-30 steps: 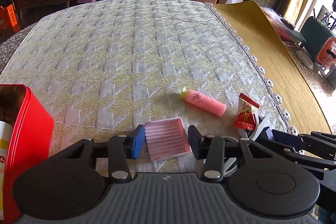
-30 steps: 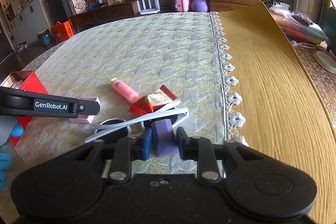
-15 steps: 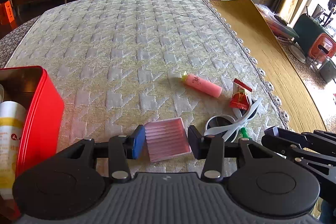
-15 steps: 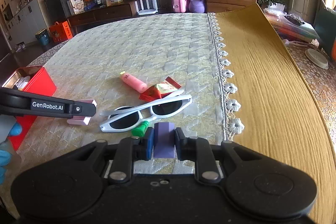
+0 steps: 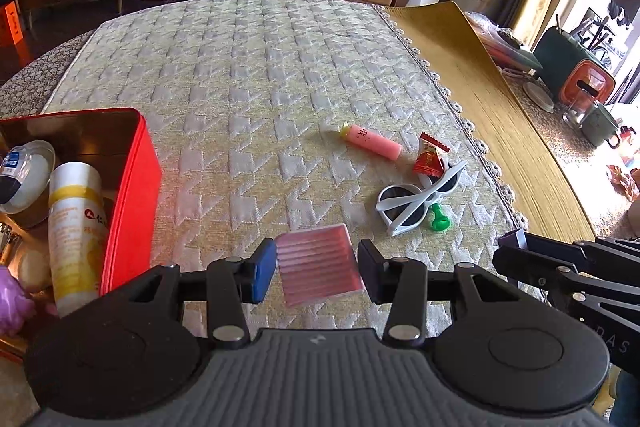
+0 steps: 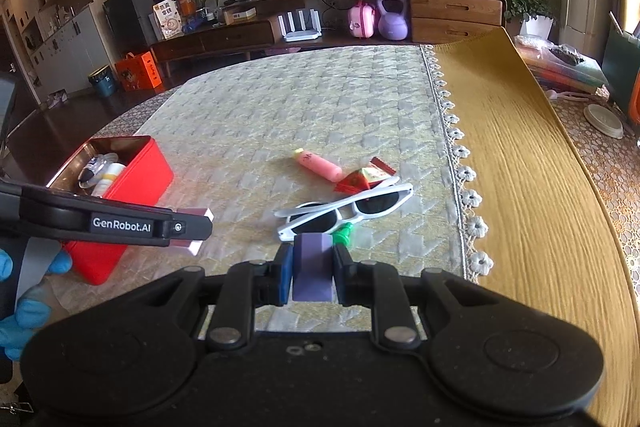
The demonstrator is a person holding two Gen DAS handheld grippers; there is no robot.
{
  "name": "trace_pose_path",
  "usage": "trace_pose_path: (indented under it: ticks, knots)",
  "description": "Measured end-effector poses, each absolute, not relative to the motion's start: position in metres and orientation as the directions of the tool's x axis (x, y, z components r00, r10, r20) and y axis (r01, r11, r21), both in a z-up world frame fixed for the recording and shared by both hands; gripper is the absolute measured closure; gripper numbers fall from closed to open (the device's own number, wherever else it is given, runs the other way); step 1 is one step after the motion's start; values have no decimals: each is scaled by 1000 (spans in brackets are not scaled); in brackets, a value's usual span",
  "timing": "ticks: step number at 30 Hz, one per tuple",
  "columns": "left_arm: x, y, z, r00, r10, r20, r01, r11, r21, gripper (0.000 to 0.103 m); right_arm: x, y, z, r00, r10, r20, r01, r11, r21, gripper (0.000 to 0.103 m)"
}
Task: Organize rigid objects
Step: 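Carry the pink comb with the left tool while the right tool carries the purple block to the red box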
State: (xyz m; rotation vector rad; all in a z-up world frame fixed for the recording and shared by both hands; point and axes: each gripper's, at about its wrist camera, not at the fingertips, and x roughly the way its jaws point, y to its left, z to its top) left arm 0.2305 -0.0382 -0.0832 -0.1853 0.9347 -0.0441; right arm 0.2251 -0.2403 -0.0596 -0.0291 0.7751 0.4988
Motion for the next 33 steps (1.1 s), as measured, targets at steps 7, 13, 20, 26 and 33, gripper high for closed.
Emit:
trace_pose_path:
  ticks: [7, 13, 20, 26, 33]
  knots:
    - [207, -17, -64, 606, -120, -786, -56, 980, -193, 59, 206, -215, -38, 602, 454, -657, -475, 865, 162, 83]
    - [192, 8, -49, 624, -105, -775, -69, 979, -189, 59, 195, -185, -27, 583, 487, -650, -523, 838, 160, 83]
    - [182, 47, -38, 642, -77, -763, -103, 977, -186, 59, 186, -146, -17, 560, 515, -649, -577, 804, 141, 83]
    - [179, 81, -29, 659, -48, -750, -123, 978, -171, 59, 181, -113, -13, 538, 540, -647, -619, 774, 132, 83]
    - [183, 123, -24, 670, -13, -742, -174, 969, -174, 59, 182, -76, -13, 505, 563, -654, -657, 743, 132, 83]
